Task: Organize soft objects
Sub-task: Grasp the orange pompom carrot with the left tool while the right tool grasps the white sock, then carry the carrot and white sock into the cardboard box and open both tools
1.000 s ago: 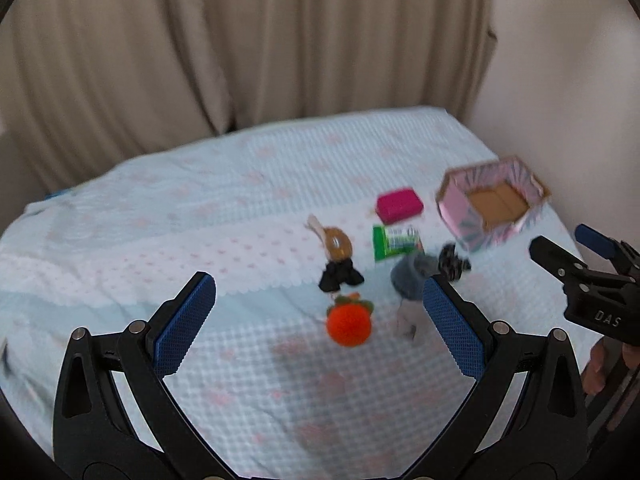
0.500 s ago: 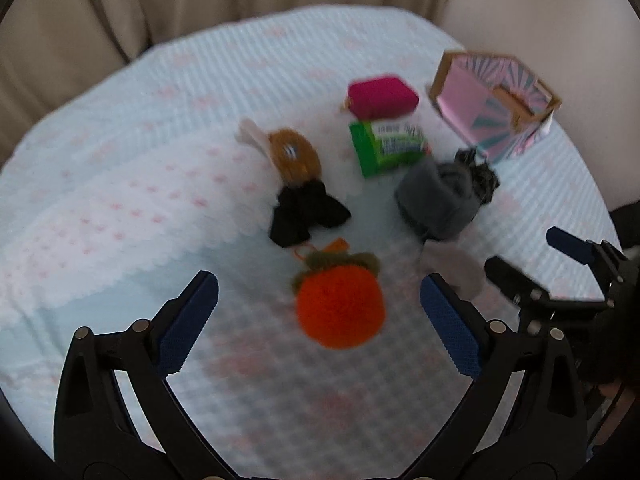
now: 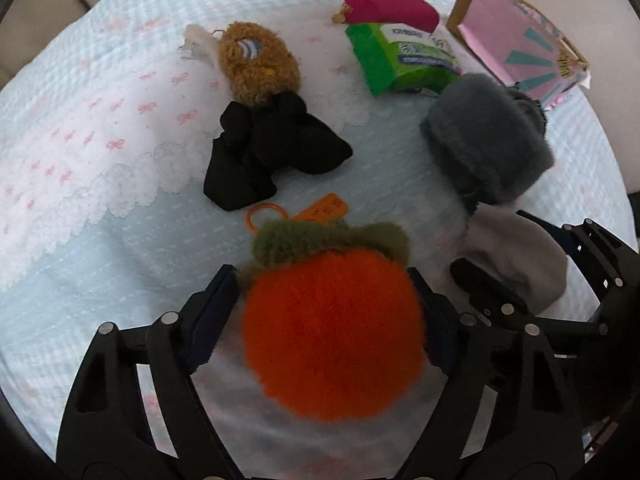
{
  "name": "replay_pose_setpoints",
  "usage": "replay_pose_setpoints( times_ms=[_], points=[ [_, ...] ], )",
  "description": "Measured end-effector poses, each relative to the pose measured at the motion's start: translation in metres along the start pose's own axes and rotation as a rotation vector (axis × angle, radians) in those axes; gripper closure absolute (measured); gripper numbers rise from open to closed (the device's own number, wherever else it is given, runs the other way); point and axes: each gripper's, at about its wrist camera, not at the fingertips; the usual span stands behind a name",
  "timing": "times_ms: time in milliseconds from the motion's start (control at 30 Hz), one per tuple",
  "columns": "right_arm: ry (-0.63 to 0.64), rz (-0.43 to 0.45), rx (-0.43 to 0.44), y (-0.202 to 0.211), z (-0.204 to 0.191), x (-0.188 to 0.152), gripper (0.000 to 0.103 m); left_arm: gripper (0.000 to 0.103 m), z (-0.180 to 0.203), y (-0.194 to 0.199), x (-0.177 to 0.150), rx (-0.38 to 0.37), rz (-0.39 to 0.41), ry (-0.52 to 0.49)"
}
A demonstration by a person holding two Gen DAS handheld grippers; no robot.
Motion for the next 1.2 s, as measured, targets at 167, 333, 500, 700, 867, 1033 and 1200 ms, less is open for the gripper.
replay_pose_setpoints(
  times_ms=[167,333,500,700,867,1033,1200],
  points=[
    [0.011,0.003,0.049,-0.003,-0.004,0.004,0.070,0.067,0.006,-0.001,-0.002,0.052,0.006,-0.043],
    [0.015,-0.004,0.060,-0.003,-0.010,0.010,0.083,0.074,0.004,0.001,-0.001,0.041,0.006,-0.038],
    [-0.008,0.004,0.066,0.003,-0.008,0.014,0.086,0.076,-0.001,0.014,0.003,0.046,0.016,-0.031],
    [-0.020,0.026,0.060,0.030,0.004,0.029,0.086,0.077,-0.003,0.048,0.017,0.053,0.047,0.000],
    [-0.044,0.060,0.049,0.075,0.009,0.046,0.086,0.079,-0.004,0.098,0.027,0.047,0.096,0.023],
    [-0.073,0.123,0.033,0.134,0.017,0.069,0.086,0.079,0.001,0.164,0.044,0.034,0.164,0.054],
    [-0.103,0.207,0.014,0.203,0.029,0.100,0.086,0.079,0.018,0.228,0.075,0.004,0.234,0.080]
  ],
)
Point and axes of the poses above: each gripper's, at about its wrist camera, not at the fingertips, and y roughly against the way its jaws point, z to its right, x to its top, and after that the axes turned 8 degrees about z, right-handed
